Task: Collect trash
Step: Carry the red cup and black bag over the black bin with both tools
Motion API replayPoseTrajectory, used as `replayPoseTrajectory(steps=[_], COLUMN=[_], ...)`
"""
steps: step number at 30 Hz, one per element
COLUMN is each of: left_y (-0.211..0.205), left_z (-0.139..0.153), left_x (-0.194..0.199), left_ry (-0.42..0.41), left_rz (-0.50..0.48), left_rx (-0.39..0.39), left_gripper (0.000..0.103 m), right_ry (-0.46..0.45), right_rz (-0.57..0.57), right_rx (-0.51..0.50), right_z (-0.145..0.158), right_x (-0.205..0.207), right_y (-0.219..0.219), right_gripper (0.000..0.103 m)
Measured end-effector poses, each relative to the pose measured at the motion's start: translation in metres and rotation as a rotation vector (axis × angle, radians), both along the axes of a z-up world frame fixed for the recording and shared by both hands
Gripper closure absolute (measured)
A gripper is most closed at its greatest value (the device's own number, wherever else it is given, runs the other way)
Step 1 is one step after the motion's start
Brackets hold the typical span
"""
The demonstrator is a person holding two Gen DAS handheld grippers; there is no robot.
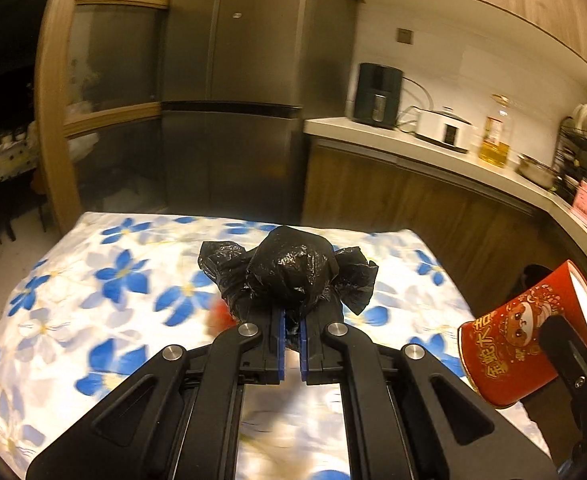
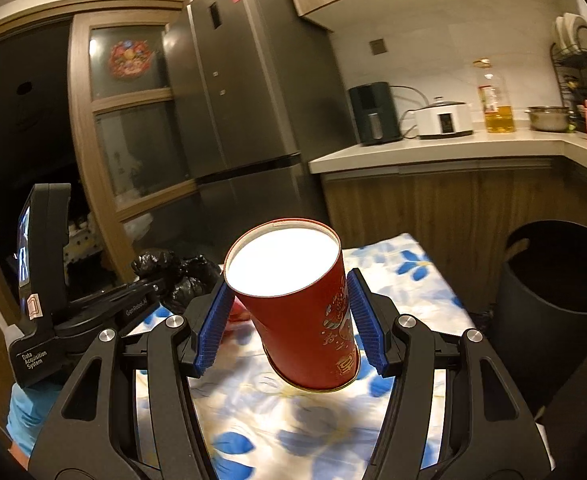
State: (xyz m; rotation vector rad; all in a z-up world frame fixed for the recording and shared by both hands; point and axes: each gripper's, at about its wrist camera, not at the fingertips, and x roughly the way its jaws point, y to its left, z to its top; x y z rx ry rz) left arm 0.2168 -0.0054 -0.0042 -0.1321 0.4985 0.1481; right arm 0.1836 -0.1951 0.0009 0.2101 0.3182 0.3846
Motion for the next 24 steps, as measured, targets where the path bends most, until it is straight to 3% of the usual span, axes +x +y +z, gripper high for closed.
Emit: replayPoseTrajectory(steps=[12,24], left_y=[-0.092,-0.157], left_z=[0.002,0.001], left_x=[0.021,0.040], left_ry=[-0.005,-0.004], left_rz=[-0.178,-0.289], left_rx=[0.027,0.042], left_gripper=[0.098,0.098], right_ry=[-0.010,-0.027], right_rz=[-0.152,-0.283], right_rx=[0.016,0.012], right_z=[-0.001,0.001], right_x=[-0.005,-0.004], right_y=[-0.073,-0.132], right_gripper=[0.046,0.046])
